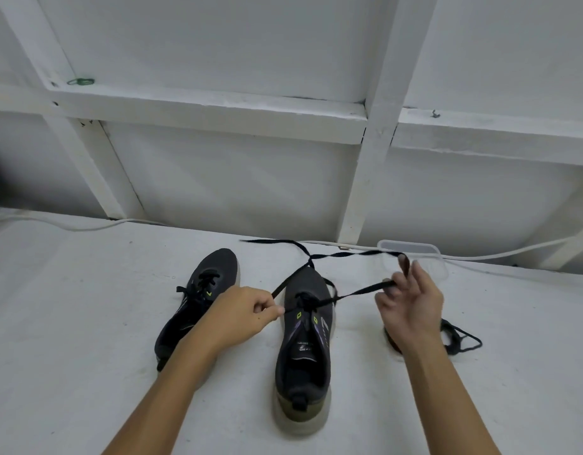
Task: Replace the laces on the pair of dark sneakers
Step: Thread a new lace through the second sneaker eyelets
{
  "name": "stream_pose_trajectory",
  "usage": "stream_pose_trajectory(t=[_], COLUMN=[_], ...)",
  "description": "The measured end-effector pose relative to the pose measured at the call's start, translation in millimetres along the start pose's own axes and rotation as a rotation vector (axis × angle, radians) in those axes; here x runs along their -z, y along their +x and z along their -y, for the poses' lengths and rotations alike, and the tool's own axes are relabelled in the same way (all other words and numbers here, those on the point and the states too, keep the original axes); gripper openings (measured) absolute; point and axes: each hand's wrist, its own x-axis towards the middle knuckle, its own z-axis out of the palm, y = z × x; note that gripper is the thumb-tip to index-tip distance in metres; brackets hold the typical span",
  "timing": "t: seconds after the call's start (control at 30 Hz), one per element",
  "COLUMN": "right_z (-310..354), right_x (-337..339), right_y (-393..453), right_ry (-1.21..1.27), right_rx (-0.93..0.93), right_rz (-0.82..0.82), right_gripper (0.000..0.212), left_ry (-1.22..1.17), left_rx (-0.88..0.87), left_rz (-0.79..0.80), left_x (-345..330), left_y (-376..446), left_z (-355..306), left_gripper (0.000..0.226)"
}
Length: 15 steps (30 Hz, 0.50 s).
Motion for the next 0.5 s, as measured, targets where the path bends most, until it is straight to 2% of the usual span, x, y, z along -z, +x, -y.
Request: stream_pose_trajectory(t=[0.1,0.17,0.23,0.33,0.37,0.43,0.5], right_z=[14,19,18,7,2,-9,-21], right_x=[10,11,9,5,2,-7,-17], right_y=[-2,-5,-7,-13,-15,-18,-19], right_ry=[-0.164,-0.462,-0.911,-1.792,-1.928,-2.004,-1.933], right_rx=[0.054,0.101,0.113,0.084,0.082,0.142,0.251], right_rz=[-0.008,-0.065,-0.194,-0.308,-0.314,-0.291,-0.168], right_gripper=[0.018,0.024,0.036,0.045,0.047,0.047,0.031], left_ry=[0.022,0.040,0.038,-0.009,-0.035,-0.070,-0.066], left_rx=[0.017,0.026,0.029,0.006,-0.002,-0.014,-0.021], left_rz=[0.035,0.067,0.081,0.073,0.063,0.046,0.049], left_x=[-6,-8,-9,-8,-7,-4,-2], left_y=[-2,-3,-3,-2,-1,2,5], left_z=[0,0,-2,-8,-10,-16,-20], left_gripper=[0.031,0.032,0.033,0.033,0.032,0.029,0.028])
